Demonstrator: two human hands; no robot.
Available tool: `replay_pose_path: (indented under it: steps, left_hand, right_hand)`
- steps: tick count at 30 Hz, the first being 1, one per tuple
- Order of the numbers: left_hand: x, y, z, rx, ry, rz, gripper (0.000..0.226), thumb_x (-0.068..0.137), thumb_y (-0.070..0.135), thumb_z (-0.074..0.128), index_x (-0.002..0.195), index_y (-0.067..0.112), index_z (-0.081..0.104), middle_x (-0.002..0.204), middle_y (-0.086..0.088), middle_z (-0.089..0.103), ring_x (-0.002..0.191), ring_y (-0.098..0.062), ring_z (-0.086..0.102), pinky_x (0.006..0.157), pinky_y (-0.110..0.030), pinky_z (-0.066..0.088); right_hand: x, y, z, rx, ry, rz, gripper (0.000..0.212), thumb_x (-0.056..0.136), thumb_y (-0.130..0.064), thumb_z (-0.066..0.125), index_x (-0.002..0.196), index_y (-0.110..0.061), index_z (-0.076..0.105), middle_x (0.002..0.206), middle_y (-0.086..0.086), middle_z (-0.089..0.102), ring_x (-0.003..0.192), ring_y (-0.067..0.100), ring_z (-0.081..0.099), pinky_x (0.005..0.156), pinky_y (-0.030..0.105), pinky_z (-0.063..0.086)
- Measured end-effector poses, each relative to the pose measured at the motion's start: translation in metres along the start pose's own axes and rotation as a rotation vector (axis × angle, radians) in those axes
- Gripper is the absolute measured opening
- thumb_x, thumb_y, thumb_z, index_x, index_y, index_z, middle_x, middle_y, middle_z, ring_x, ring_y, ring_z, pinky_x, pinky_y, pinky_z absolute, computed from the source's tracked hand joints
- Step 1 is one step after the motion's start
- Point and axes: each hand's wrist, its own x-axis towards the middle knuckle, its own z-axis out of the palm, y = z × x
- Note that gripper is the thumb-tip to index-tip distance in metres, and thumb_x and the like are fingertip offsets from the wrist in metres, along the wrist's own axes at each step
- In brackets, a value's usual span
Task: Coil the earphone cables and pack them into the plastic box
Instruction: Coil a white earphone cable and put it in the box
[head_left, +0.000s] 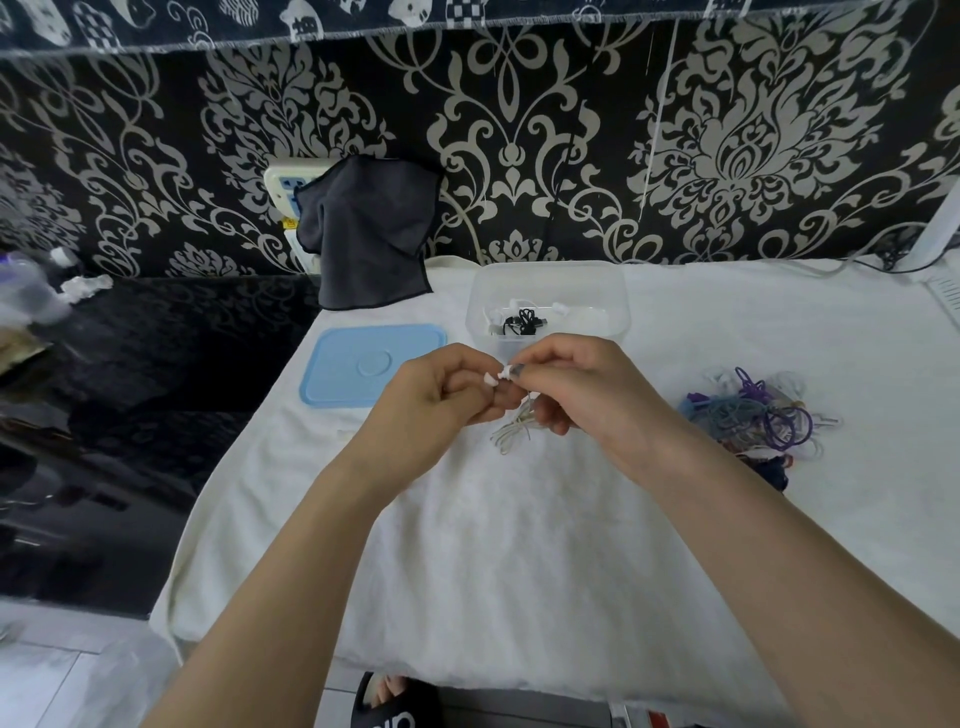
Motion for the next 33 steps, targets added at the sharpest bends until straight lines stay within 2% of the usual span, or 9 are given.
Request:
replay_pose_path:
  steps: [5,9,13,18,26,33]
  left_hand:
    - [-0.0017,0.0035,-0.0002,-0.042,-0.002,0.001,0.015,0.101,-0.007,0.050,0.113,-0.004,0.058,0.093,-0.018,0.078,0.097,-0.019,0.076,0.085,-0.023,0.059]
    - [-0.0015,0.0041,-0.0011,-0.007,-0.011,0.030,0.012,0.100,-0.005,0.053,0.111,-0.004,0.057,0.090,-0.015,0.079,0.092,-0.018,0.077,0.083,-0.024,0.060]
    - [-0.0021,0.0040,-0.0008,0.075,-0.016,0.091,0.010,0.100,-0.005,0.054,0.107,0.000,0.059,0.081,-0.004,0.078,0.089,-0.017,0.077,0.082,-0.025,0.060]
    - [-0.0024,0.0042,-0.0013,0.124,-0.003,0.118,0.011,0.099,-0.005,0.055,0.104,0.003,0.060,0.080,-0.005,0.078,0.086,-0.016,0.077,0.081,-0.025,0.060]
    - [-0.0026,0.0038,-0.0046,0.119,0.012,0.125,0.012,0.096,-0.001,0.063,0.106,0.004,0.066,0.094,-0.013,0.077,0.091,-0.019,0.077,0.089,-0.032,0.060]
    - [-0.0018,0.0045,-0.0063,0.148,0.046,0.161,0.015,0.091,0.000,0.069,0.101,0.010,0.072,0.089,-0.006,0.079,0.092,-0.020,0.076,0.096,-0.040,0.058]
  right_hand:
    - [-0.0014,-0.0029,0.0001,0.019,-0.003,-0.004,0.006,0.091,-0.009,0.064,0.093,-0.007,0.069,0.068,-0.001,0.072,0.054,0.011,0.056,0.051,0.024,0.044]
    - [-0.0030,-0.0044,-0.0003,0.024,0.007,-0.007,0.009,0.091,-0.009,0.064,0.097,-0.003,0.067,0.072,0.003,0.075,0.055,0.013,0.055,0.051,0.024,0.043]
    - [-0.0026,-0.0043,-0.0013,0.048,0.023,-0.001,0.011,0.090,-0.010,0.065,0.096,-0.002,0.068,0.075,0.005,0.076,0.056,0.014,0.054,0.050,0.025,0.043]
    - [-0.0031,-0.0050,-0.0021,0.088,-0.002,0.020,0.008,0.090,-0.009,0.065,0.093,-0.003,0.069,0.077,0.008,0.075,0.056,0.015,0.053,0.052,0.026,0.042]
    - [-0.0037,-0.0078,-0.0037,0.226,-0.084,0.072,0.006,0.091,-0.003,0.063,0.091,-0.005,0.069,0.069,0.006,0.066,0.055,0.014,0.051,0.047,0.022,0.039]
    - [-0.0022,-0.0088,-0.0068,0.353,-0.142,0.133,0.006,0.089,-0.003,0.066,0.086,-0.009,0.065,0.070,0.006,0.066,0.054,0.012,0.052,0.048,0.021,0.041]
